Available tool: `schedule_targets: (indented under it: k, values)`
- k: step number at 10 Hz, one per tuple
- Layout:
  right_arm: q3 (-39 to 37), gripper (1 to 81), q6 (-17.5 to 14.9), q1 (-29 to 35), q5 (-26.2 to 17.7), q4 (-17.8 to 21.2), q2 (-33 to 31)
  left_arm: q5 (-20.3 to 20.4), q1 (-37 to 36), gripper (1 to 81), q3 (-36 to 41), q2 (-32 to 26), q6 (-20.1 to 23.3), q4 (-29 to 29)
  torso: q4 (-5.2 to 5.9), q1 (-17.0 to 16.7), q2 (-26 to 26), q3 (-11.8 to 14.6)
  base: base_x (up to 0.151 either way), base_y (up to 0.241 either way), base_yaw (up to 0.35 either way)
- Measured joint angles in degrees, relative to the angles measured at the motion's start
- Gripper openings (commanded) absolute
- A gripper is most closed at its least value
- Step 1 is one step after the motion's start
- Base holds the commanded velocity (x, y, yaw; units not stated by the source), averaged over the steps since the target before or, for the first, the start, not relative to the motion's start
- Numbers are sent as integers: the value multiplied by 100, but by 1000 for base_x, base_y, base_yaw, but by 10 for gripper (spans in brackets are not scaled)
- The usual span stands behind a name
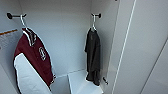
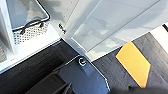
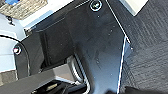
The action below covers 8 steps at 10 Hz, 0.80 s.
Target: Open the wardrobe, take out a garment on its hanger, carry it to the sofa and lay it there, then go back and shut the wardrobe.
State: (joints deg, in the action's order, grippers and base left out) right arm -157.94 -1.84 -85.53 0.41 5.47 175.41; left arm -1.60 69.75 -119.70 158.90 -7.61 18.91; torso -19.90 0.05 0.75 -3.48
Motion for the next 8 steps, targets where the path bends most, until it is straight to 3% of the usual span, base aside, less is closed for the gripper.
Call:
schedule_targets:
  k: [8]
  values:
    - [0, 811, 5, 13, 2, 0, 0, -862, -1314, 811, 1204, -562, -346, -6, 0, 6, -2, -5, 0, 0, 0]
